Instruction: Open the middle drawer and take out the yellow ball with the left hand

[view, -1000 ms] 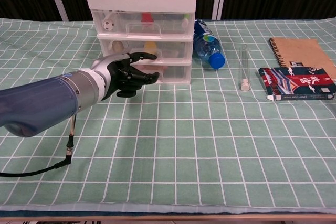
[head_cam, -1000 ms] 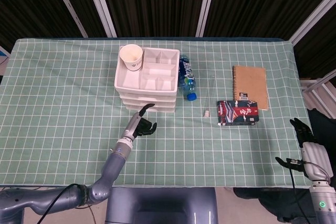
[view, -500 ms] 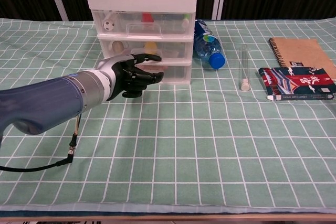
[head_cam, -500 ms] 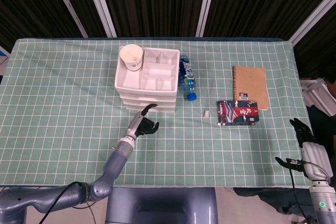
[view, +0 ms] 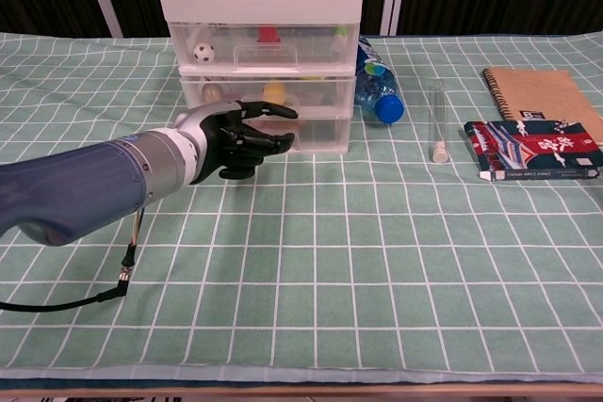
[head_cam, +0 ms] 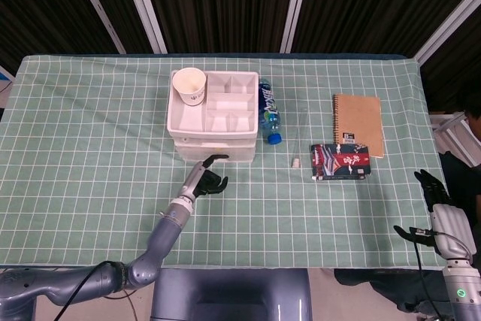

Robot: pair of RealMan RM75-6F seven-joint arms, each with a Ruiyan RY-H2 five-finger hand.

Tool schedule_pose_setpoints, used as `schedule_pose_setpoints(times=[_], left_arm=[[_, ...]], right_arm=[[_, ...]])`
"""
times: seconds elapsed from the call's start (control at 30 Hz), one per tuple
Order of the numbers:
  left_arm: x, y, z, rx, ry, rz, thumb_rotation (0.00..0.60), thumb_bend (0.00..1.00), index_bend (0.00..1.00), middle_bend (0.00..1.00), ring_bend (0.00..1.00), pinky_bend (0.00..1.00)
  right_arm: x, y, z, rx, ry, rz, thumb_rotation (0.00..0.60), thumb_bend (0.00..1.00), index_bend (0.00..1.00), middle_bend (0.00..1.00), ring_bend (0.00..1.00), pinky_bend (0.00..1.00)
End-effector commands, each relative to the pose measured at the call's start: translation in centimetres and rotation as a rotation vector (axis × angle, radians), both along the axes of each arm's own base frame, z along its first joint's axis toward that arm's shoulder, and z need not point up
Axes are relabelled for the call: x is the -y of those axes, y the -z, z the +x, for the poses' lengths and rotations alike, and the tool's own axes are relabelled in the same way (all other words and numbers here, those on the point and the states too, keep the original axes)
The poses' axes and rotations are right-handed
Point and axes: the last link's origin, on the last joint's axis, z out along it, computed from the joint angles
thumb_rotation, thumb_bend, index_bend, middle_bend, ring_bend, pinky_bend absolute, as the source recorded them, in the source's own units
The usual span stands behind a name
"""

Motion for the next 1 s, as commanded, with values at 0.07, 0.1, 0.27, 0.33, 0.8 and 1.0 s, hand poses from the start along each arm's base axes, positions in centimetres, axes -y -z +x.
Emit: schedule_pose_setpoints(times=[0.07, 0.1, 0.27, 0.33, 0.8, 1.0], left_arm=[[0.3, -0.2, -0.3, -0.004, 0.006, -0.003, 0.6, 0.47, 0.24, 0.97, 1.0, 1.0], [0.4, -0.2, -0.3, -0.004, 0.008, -0.004, 0.6, 0.47, 0.24, 0.97, 1.0, 1.0], [1.0, -0.5, -0.6, -0.004, 0.016, -0.011, 0.6, 0.47, 0.24, 0.97, 1.0, 1.0], [1.3, -0.7, -0.8, -0.006, 0.017, -0.012, 0.6, 0.47, 0.24, 0.97, 1.0, 1.0], [3.5, -2.9, -3.3, -0.227, 0.167, 0.04, 0.6, 0.46, 0.18, 0.97, 1.0, 1.0], [3.6, -4.8, -2.6, -0.414, 0.347, 0.184, 0.6, 0.46, 0.18, 0.97, 1.0, 1.0]], right_arm=[[0.0, 0.0, 0.0, 0.0, 0.001, 0.0, 0.6, 0.05, 0.0, 0.0, 0.0, 0.22], [0.0, 0.0, 0.0, 0.0, 0.001, 0.0, 0.6, 0.05, 0.0, 0.0, 0.0, 0.22], [0.0, 0.0, 0.0, 0.0, 0.001, 0.0, 0.6, 0.05, 0.0, 0.0, 0.0, 0.22], [0.0, 0.0, 0.0, -0.001, 0.002, -0.001, 0.6, 0.05, 0.0, 0.0, 0.0, 0.22], [0.0, 0.0, 0.1, -0.003, 0.004, 0.002, 0.6, 0.05, 0.0, 0.0, 0.0, 0.22], [0.0, 0.0, 0.1, -0.004, 0.003, 0.002, 0.6, 0.05, 0.0, 0.0, 0.0, 0.22]])
